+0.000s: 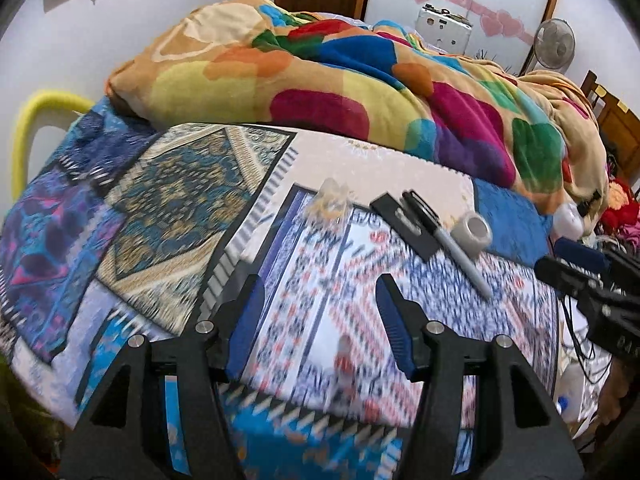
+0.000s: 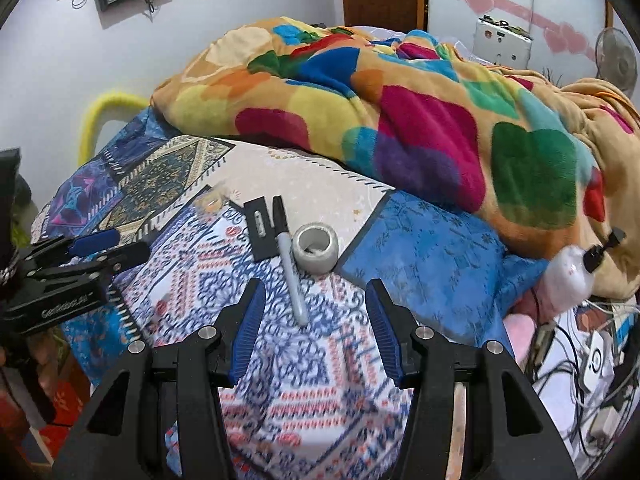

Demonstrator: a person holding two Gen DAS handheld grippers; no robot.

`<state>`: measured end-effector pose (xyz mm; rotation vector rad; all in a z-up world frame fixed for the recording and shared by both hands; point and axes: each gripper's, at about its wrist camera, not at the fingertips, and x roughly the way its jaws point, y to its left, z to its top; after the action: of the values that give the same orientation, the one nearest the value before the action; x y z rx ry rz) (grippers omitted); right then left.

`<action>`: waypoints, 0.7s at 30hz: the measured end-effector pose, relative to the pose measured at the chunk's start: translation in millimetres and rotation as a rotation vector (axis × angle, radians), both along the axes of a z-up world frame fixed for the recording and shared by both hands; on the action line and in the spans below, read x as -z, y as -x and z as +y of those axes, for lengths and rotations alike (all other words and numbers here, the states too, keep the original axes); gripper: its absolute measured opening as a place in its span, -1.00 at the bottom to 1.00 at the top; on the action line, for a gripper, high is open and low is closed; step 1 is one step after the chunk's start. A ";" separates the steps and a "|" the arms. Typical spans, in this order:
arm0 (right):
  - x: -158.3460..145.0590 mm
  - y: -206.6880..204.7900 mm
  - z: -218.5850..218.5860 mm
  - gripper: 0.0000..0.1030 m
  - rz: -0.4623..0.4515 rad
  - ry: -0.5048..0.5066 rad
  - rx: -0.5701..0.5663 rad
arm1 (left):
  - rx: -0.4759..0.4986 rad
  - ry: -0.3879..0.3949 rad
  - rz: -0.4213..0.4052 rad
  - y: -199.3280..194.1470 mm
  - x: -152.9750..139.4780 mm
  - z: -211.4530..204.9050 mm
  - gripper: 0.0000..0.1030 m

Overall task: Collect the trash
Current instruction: 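Grasp the tape roll with the right gripper while the left grasps the clear bag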

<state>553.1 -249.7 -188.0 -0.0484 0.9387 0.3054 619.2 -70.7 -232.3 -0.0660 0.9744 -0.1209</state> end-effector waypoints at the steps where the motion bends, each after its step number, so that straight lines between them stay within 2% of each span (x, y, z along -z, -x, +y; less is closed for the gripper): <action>1: 2.2 -4.1 0.8 -0.06 0.001 0.004 -0.001 | 0.000 -0.002 -0.001 -6.6 2.1 -1.1 0.11; 4: 10.1 -18.4 4.4 -0.06 0.004 0.003 -0.011 | 0.002 -0.029 -0.013 -28.3 9.0 -4.3 0.11; 10: 31.8 -41.9 8.0 -0.06 0.038 -0.013 -0.005 | -0.007 -0.003 0.008 -64.3 27.8 -4.1 0.11; 19: 50.7 -56.7 2.8 -0.06 0.084 -0.075 0.025 | 0.038 -0.062 0.008 -81.6 45.1 -19.3 0.11; 21: 49.9 -56.9 3.2 -0.06 0.077 -0.085 0.020 | 0.045 -0.090 -0.001 -79.9 46.0 -24.3 0.01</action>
<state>609.9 -246.5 -237.9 0.0510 1.0011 0.3304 699.1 -95.0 -278.3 0.0386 0.9791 -0.1184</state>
